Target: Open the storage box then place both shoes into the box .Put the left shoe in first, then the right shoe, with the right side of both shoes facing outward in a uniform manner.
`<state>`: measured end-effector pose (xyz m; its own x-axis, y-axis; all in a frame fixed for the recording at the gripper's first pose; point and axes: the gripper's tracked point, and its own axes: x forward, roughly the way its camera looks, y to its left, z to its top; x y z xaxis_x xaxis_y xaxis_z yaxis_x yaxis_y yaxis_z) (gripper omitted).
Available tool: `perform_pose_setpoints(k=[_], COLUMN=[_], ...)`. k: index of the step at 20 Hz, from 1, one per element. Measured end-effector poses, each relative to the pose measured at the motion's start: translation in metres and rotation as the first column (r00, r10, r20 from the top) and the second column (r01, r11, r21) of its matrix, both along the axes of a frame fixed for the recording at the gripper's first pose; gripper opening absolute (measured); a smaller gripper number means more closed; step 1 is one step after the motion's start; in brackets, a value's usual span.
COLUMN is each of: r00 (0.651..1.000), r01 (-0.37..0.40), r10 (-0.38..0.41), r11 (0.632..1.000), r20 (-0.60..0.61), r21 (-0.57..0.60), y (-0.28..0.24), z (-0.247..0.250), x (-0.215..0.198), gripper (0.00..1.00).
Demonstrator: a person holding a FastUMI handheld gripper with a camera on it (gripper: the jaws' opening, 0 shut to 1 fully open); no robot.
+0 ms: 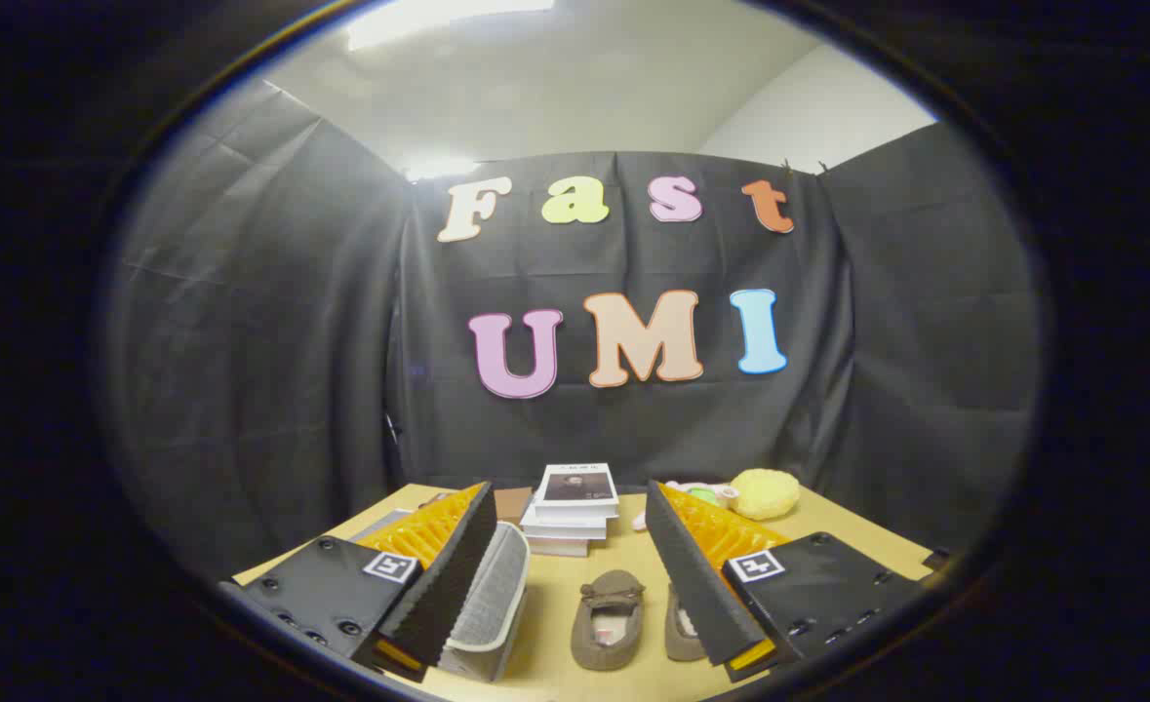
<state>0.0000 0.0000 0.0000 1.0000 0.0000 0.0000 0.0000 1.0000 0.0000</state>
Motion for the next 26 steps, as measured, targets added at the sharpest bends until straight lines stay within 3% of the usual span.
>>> perform_pose_setpoints(k=[18, 23, 26], r00=[1.000, 0.998, 0.995], r01=[-0.013, -0.036, -0.064], r10=[0.013, 0.025, 0.028], r11=[0.999, 0.979, 0.921], r20=[0.003, 0.054, 0.100], r21=[0.043, 0.202, 0.383], y=[0.030, 0.046, 0.053], z=[-0.009, 0.002, 0.005], x=[0.025, 0.027, 0.023], gripper=[0.99, 0.96, 0.97])
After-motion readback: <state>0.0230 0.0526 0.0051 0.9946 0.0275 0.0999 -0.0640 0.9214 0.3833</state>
